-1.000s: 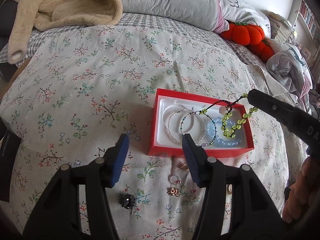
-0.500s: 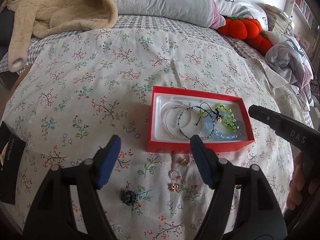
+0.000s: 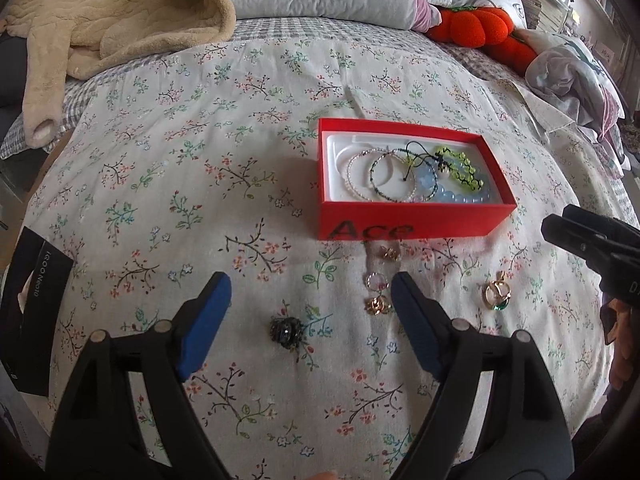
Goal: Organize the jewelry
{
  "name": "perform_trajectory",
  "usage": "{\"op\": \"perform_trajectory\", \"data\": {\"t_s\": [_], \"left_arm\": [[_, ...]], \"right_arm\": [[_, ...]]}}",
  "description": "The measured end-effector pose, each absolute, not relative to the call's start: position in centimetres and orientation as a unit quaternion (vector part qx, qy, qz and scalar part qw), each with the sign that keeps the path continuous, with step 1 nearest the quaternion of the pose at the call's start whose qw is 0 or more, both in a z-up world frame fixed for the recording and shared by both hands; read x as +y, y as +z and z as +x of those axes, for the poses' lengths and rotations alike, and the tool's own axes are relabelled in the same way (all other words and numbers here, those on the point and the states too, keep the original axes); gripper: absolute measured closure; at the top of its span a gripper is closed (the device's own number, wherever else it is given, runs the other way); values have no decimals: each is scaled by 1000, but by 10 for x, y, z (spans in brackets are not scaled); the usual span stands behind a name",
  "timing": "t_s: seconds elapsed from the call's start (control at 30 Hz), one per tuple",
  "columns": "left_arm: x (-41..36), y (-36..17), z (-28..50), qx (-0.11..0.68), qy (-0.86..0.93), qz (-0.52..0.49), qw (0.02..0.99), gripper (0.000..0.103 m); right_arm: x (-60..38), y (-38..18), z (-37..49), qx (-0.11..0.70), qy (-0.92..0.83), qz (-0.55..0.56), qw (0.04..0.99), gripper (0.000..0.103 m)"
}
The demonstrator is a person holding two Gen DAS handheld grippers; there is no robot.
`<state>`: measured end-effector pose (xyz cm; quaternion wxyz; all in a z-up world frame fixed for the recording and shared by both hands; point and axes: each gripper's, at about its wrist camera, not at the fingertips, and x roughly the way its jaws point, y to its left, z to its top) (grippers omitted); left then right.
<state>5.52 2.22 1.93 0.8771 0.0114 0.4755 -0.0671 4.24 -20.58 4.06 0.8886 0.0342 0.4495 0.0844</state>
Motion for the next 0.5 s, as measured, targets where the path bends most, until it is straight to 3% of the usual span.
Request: {"op": "perform_trajectory", "data": {"t_s": [0.5], "left_arm": [[40,-9,20,483,-84,43,870,21]], "right_arm": [[-235,5,-7,466,79,-1,881,28]]}}
